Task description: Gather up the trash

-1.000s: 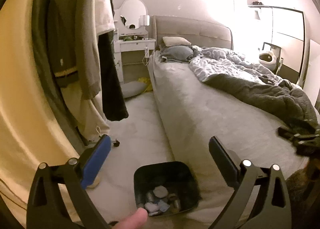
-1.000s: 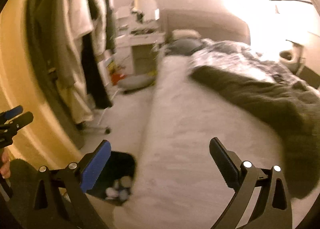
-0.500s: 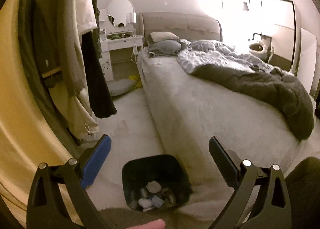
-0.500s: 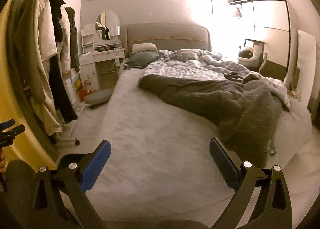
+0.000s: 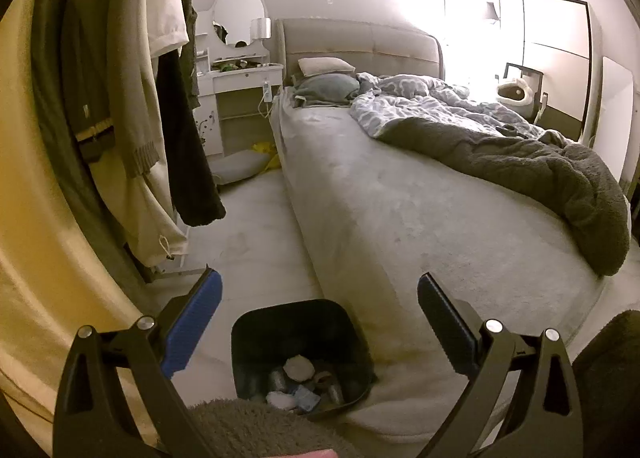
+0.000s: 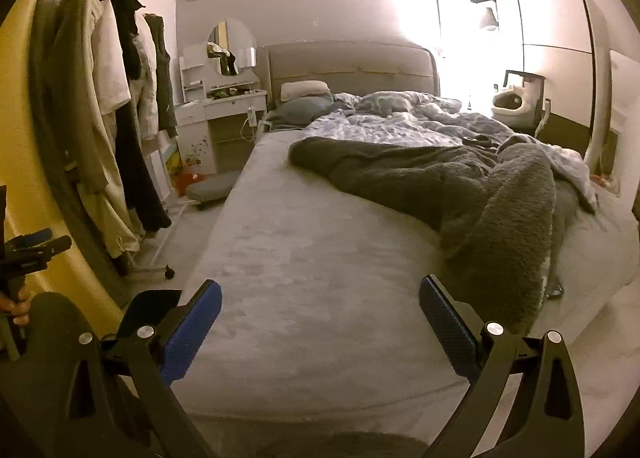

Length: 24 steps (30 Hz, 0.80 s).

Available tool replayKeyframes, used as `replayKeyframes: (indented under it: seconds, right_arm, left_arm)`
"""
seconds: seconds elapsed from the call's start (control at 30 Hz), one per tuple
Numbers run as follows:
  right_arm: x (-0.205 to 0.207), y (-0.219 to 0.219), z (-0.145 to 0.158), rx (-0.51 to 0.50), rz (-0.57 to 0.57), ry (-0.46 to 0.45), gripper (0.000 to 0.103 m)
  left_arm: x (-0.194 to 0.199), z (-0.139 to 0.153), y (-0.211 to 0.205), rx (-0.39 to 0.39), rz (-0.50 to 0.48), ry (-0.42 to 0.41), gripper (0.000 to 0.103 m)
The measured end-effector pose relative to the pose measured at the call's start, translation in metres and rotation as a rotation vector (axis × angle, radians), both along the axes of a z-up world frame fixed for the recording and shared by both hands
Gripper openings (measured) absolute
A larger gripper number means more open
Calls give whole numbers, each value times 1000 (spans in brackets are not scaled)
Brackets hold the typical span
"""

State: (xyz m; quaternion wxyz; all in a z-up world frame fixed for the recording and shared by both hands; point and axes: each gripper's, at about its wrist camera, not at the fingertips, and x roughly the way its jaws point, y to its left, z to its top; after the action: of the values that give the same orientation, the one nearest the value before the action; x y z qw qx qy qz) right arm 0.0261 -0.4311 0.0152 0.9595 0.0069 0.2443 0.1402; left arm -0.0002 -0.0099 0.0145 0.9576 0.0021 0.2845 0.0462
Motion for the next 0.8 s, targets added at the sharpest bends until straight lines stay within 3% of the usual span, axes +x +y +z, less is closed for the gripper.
replayKeyframes:
  seconds: [0.8]
  right_arm:
    - [-2, 5, 0, 29, 26, 8, 100]
  left_arm:
    - [3, -5, 4, -23, -1, 32, 100]
